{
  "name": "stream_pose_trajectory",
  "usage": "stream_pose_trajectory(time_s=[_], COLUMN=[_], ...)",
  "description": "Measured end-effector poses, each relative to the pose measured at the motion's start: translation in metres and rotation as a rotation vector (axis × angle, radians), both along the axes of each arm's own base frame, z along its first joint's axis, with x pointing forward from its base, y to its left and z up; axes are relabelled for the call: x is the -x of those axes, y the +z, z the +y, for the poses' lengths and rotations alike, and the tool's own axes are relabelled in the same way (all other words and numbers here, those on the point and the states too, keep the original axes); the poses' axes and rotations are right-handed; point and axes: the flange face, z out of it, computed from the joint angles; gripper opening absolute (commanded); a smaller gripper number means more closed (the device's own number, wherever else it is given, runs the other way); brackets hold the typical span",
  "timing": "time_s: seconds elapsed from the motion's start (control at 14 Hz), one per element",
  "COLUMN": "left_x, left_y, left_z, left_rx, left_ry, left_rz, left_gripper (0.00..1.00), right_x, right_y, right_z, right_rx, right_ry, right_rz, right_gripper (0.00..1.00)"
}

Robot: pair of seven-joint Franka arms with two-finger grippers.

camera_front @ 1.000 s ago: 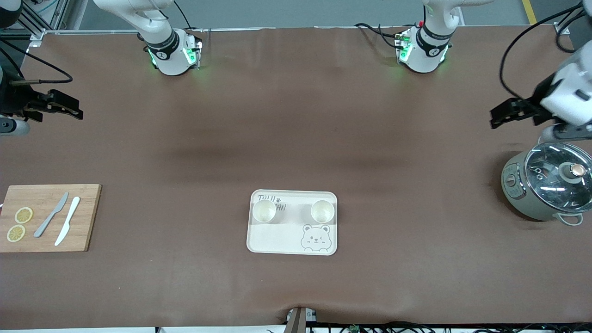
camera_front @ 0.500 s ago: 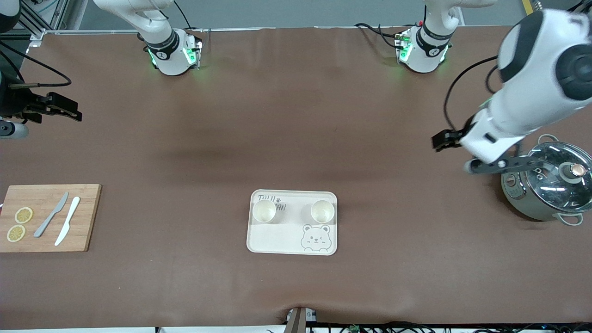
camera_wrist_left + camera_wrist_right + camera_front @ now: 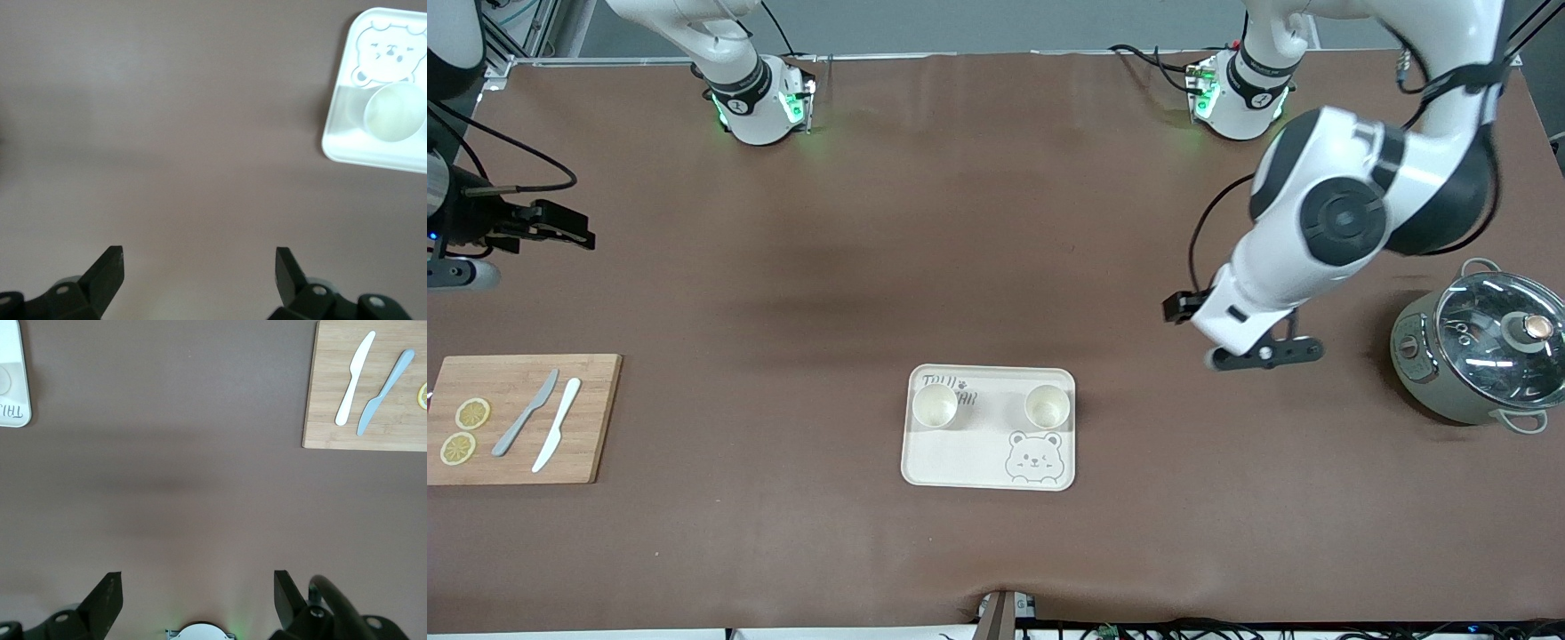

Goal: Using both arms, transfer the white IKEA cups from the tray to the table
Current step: 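Reach the left gripper toward the cup nearest the pot while the right gripper approaches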

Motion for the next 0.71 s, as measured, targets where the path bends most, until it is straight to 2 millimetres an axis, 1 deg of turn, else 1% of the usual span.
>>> stream_pose_trajectory(time_s=[0.07,0.21,0.5,0.71], left_x=[-0.002,-0.008,-0.020,-0.024], left_y=[-0.012,-0.031,-0.062,-0.077], left_z=[-0.010,-0.022,-0.035,-0.040], left_rx=[-0.004,0.005,0.033,0.044], left_ry=[-0.003,-0.007,0.015,0.017], left_rz=[-0.010,-0.034,-0.073,-0.083], left_gripper=[1.00,1.00,1.00,1.00], right_x=[-0.003,-0.007,-0.011,-0.012], right_y=[-0.005,-0.014,-0.023,-0.025], right_z=[0.002,0.002,0.002,0.003], right_rx=[0.001,0.003,0.004,0.004], right_ry=[0.003,0.003,0.002,0.005], right_rz=[0.009,0.024,0.039,0.041], right_gripper=[1.00,1.00,1.00,1.00])
